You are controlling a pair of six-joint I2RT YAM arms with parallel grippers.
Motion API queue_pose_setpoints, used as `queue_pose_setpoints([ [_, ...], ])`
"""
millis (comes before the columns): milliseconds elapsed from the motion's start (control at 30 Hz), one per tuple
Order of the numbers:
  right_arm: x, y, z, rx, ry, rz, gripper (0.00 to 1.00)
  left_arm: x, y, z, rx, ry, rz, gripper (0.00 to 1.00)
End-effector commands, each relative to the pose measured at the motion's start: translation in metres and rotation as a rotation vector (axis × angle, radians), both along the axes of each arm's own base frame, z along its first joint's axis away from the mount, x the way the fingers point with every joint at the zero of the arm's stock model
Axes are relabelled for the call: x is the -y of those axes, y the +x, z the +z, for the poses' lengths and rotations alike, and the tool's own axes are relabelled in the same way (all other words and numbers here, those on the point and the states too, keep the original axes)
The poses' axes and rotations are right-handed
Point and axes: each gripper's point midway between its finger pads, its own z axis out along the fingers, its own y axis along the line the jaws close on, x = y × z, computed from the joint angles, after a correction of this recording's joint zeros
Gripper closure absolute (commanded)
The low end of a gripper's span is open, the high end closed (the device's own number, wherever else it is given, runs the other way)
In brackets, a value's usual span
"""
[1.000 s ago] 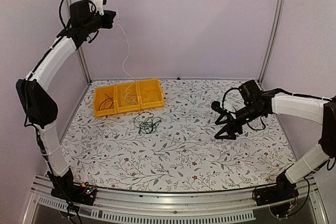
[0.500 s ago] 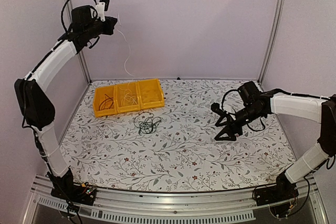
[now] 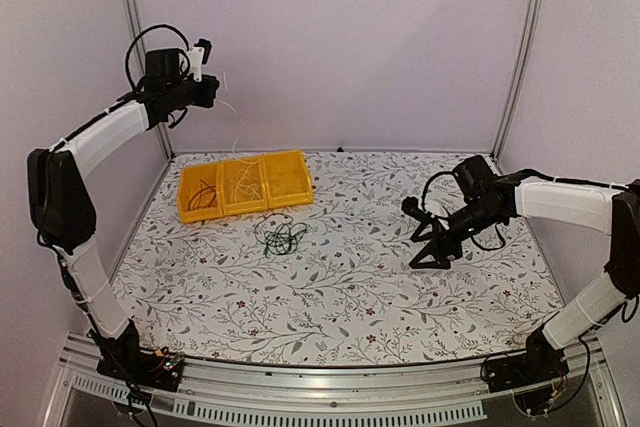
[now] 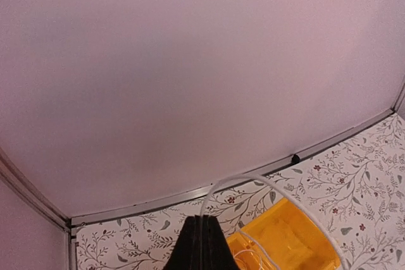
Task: Untangle the cables
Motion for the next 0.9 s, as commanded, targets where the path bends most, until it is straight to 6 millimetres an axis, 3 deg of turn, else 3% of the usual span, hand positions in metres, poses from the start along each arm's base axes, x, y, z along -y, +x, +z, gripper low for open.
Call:
queue_pose_setpoints([
  [0, 0.000, 0.003, 0.000, 0.001, -0.006, 0.005, 0.16, -0.020, -0.004, -0.008, 0.013, 0.037, 0.058, 1.00],
  [133, 0.000, 0.003, -0.001, -0.002, -0.010, 0.003, 0.16, -0.037, -0.005, -0.020, -0.005, 0.057, 0.104, 1.00],
  [300, 0.000, 0.003, -0.002, -0.005, -0.014, 0.002, 0.16, -0.064, -0.010, -0.015, 0.001, 0.067, 0.183, 1.00],
  [533, 0.001, 0.003, -0.004, -0.011, -0.019, 0.002, 0.16, -0.069, -0.015, -0.018, -0.001, 0.086, 0.195, 1.00],
  [633, 0.001, 0.003, -0.004, -0.013, -0.019, 0.004, 0.16, -0.062, -0.014, -0.020, -0.003, 0.075, 0.163, 1.00],
  [733, 0.001, 0.002, -0.004, -0.013, -0.022, 0.005, 0.16, -0.032, -0.015, -0.030, -0.009, 0.044, 0.029, 1.00],
  [867, 0.001, 0.002, -0.004, -0.012, -0.024, 0.004, 0.16, 0.004, -0.011, -0.062, -0.085, 0.038, -0.063, 1.00],
])
